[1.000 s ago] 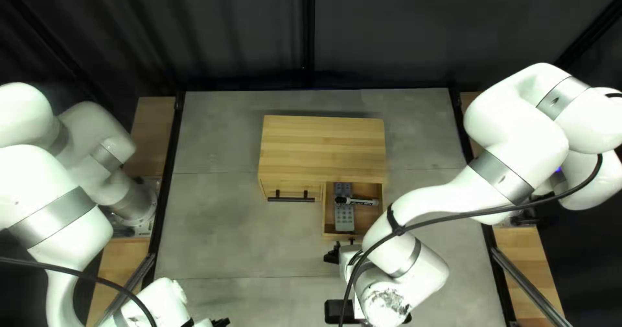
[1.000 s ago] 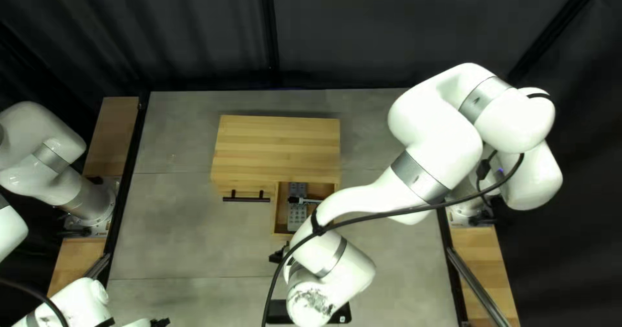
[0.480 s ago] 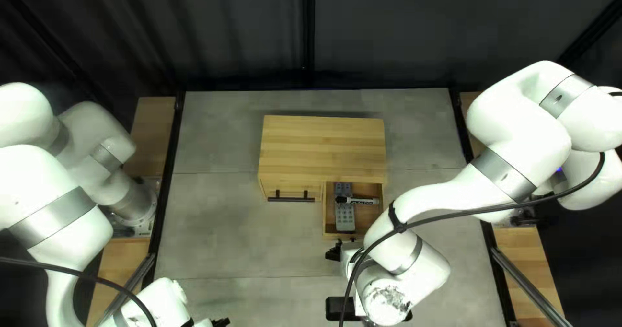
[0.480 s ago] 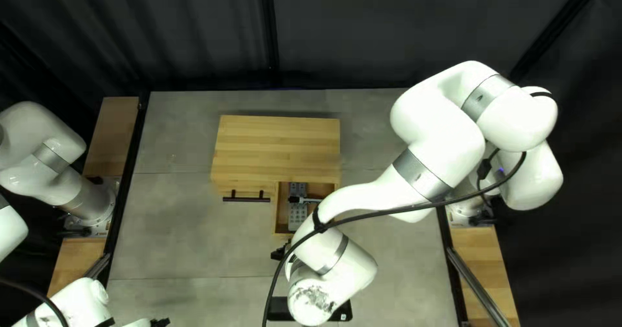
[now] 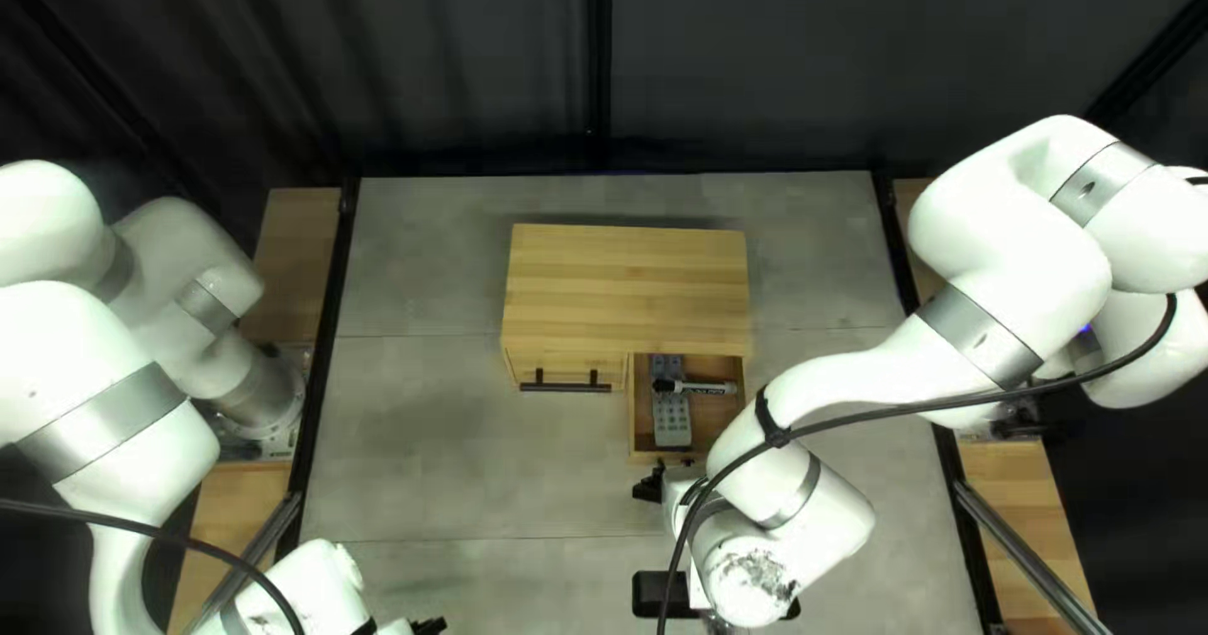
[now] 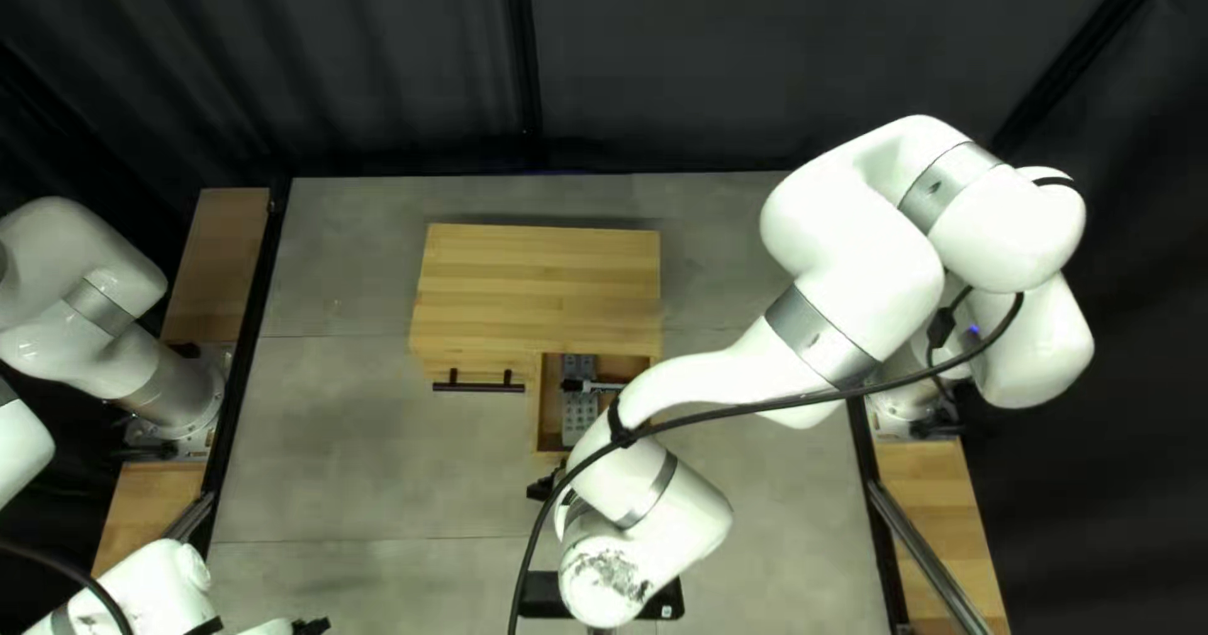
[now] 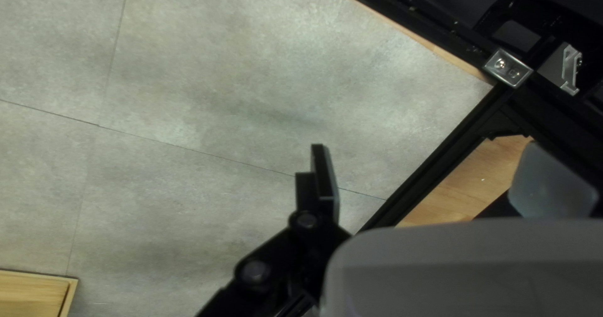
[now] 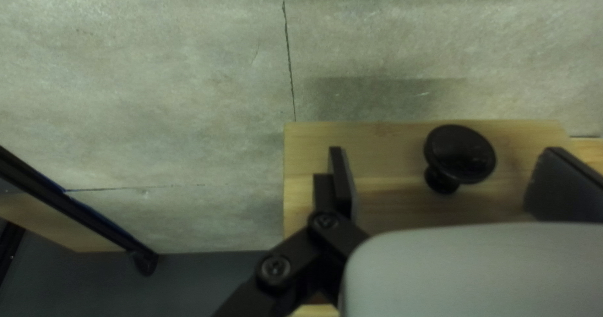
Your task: Open drawers and place objects into drawer and close
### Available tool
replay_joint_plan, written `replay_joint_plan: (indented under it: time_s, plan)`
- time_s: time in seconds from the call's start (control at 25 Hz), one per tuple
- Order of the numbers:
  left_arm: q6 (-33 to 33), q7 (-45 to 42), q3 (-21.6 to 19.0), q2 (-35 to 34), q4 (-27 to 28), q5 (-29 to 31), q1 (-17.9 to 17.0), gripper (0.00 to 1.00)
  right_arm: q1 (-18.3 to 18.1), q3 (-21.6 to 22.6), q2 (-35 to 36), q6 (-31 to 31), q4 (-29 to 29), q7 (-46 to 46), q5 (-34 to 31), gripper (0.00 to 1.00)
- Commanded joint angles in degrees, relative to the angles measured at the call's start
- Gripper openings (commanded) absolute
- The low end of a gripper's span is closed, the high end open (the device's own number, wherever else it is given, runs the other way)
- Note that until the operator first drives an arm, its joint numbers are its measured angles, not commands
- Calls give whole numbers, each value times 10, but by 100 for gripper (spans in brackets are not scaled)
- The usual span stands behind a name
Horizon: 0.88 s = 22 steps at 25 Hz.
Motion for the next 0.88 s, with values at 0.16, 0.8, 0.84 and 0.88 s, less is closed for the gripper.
replay_joint_plan:
  time_s: [0.16,0.8,0.84,0.88]
  plan:
    - [0,0,0,0,0,0,0,100,-3,-1,-7,5,-4,-3,1,100]
    - [0,0,0,0,0,0,0,100,-8,-5,-10,7,-8,-6,1,100]
    - [0,0,0,0,0,0,0,100,-8,-5,-10,7,-9,-6,1,100]
    - [0,0,0,0,0,0,0,100,-9,-5,-9,6,-10,-5,0,100]
